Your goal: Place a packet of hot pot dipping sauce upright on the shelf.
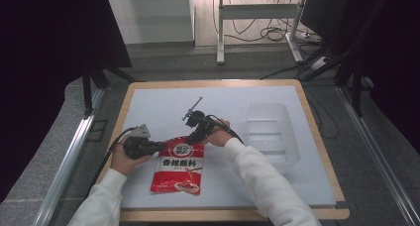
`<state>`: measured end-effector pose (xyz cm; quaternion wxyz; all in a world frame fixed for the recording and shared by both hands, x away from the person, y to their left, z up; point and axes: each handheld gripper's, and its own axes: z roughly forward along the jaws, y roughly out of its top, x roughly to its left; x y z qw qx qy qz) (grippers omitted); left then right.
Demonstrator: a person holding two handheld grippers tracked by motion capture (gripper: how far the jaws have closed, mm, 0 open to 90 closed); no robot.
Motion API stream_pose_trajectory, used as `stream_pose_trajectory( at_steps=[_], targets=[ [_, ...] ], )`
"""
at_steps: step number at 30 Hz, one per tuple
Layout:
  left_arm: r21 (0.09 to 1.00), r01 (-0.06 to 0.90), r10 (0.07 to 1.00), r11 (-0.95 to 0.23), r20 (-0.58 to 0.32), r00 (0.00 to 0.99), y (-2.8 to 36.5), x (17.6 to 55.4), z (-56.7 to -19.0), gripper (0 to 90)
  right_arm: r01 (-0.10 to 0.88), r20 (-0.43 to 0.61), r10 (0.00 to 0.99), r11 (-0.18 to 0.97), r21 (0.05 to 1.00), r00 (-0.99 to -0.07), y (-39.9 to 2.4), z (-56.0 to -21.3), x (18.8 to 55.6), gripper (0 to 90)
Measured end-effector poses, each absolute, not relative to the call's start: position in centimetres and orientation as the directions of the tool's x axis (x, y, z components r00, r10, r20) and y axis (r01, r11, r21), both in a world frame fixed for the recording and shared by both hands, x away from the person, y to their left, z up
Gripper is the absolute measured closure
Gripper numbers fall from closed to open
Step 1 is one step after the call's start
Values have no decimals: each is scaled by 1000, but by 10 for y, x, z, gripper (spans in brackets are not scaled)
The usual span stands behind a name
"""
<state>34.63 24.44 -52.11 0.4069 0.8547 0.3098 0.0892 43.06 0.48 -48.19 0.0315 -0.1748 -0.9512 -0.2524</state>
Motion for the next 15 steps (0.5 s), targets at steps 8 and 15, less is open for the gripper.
stream_pose_trajectory(
  at_steps=[8,15],
  targets=[
    [761,460,620,-457,-98,778,247,346,-519,772,317,172,266,824,470,-948,5,-481,430,886],
    [805,481,690,-346,-130,713,267,335,-506,470,319,189,258,803,503,-947,-8,-458,429,891]
  ],
)
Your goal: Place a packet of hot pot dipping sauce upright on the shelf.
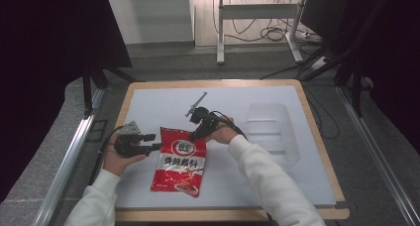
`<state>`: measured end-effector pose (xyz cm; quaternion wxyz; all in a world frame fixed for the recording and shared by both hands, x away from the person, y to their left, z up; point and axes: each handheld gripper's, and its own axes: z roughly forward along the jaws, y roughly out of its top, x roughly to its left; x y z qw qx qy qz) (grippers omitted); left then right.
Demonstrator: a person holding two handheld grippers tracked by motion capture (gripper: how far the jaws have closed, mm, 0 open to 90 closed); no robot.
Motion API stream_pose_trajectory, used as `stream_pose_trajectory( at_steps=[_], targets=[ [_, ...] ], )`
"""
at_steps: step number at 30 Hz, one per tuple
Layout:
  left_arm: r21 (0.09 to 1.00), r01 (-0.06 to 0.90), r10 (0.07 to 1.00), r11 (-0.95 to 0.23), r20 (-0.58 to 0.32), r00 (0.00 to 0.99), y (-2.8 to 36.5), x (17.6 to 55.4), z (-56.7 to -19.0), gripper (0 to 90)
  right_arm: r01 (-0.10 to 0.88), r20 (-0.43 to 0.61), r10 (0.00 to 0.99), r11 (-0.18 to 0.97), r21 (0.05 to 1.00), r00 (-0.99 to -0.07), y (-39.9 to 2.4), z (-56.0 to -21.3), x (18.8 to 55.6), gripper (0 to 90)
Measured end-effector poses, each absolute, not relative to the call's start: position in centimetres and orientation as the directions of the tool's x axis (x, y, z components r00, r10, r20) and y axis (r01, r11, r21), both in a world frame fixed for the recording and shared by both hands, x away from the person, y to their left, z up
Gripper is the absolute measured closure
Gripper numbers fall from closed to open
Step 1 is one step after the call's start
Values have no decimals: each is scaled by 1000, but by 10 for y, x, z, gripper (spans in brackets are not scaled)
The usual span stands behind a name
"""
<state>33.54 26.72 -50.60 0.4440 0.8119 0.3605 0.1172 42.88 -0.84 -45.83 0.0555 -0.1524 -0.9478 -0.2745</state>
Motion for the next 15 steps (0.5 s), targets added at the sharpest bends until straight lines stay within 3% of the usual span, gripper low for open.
stream_pose_trajectory(
  at_steps=[5,15],
  targets=[
    [805,508,740,-307,-133,659,281,331,-506,398,320,194,255,793,518,-947,-14,-447,425,892],
    [797,533,762,-283,-151,630,287,329,-512,357,309,202,236,767,562,-951,-21,-410,411,893]
  ],
)
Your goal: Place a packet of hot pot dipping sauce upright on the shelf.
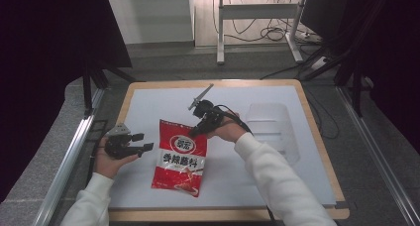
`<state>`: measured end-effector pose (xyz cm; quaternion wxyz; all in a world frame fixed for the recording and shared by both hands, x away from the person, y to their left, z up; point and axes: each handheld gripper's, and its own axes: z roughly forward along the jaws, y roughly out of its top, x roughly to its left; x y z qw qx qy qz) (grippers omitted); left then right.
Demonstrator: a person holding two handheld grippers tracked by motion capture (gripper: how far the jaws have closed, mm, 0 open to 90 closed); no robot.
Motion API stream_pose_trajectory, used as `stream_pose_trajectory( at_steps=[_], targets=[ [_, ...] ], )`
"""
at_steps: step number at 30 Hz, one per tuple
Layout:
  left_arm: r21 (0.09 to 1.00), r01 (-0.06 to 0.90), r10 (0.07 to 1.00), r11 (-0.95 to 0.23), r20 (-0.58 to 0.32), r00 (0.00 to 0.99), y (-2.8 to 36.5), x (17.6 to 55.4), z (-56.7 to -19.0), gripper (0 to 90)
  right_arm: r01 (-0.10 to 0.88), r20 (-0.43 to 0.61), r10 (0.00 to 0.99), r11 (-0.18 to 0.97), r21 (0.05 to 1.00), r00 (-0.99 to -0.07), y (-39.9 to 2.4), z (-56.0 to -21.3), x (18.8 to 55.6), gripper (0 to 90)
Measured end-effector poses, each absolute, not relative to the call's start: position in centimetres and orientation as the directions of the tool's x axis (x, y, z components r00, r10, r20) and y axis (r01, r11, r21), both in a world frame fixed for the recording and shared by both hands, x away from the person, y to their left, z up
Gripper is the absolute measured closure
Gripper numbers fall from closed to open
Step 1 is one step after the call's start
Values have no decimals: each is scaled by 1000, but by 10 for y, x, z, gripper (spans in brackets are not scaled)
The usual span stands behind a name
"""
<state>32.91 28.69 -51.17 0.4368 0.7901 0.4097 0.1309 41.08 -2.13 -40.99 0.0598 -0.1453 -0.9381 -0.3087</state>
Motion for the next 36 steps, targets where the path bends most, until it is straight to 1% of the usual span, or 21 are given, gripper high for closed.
stream_pose_trajectory(
  at_steps=[8,11,16,19,26,36],
  targets=[
    [805,518,752,-288,-145,643,284,328,-512,349,284,197,205,747,601,-959,-28,-368,390,893],
    [806,516,752,-290,-142,644,284,328,-511,348,254,170,189,747,614,-967,-30,-354,380,893],
    [802,522,752,-292,-144,643,282,328,-512,345,210,131,164,756,620,-978,-33,-341,372,894],
    [800,521,750,-299,-140,646,281,328,-513,344,202,107,174,756,623,-979,-38,-331,372,894],
    [798,521,748,-303,-140,649,280,328,-514,340,225,84,224,739,635,-971,-61,-311,376,894],
    [787,525,739,-324,-137,660,273,330,-518,338,241,62,264,728,642,-962,-89,-294,370,894]
  ],
)
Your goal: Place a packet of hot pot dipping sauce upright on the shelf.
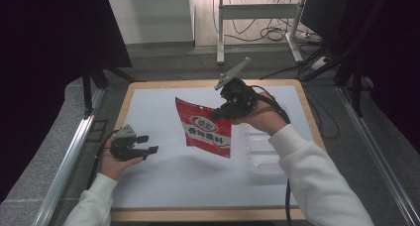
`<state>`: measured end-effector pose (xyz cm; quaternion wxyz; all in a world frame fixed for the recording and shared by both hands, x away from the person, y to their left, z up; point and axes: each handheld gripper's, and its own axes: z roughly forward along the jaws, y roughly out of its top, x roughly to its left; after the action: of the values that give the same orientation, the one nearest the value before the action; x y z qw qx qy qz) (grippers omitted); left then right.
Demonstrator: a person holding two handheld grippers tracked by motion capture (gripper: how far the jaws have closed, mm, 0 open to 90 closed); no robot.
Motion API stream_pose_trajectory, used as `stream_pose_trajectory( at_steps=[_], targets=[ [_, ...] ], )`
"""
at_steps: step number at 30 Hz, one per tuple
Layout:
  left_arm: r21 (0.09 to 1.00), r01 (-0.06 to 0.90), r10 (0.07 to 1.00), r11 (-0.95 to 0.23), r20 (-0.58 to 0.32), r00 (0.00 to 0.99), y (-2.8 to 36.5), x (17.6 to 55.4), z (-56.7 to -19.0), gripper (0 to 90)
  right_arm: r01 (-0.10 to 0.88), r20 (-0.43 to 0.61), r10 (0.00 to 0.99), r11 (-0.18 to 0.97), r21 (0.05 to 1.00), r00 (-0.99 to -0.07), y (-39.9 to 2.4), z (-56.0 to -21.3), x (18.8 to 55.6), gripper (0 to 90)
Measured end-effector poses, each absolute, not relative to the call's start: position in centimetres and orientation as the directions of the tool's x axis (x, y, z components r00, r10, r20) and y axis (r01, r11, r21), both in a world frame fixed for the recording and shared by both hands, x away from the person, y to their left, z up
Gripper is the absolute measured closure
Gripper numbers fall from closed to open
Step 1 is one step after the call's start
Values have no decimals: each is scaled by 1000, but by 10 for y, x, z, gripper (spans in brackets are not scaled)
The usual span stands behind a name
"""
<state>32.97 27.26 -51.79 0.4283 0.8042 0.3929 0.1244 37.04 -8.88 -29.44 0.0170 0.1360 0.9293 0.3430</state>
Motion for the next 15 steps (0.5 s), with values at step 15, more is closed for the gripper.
stream_pose_trajectory(
  at_steps=[15],
  targets=[
    [781,525,733,-339,-131,668,269,331,-518,337,270,51,317,699,662,-947,-129,-280,367,894]
  ],
)
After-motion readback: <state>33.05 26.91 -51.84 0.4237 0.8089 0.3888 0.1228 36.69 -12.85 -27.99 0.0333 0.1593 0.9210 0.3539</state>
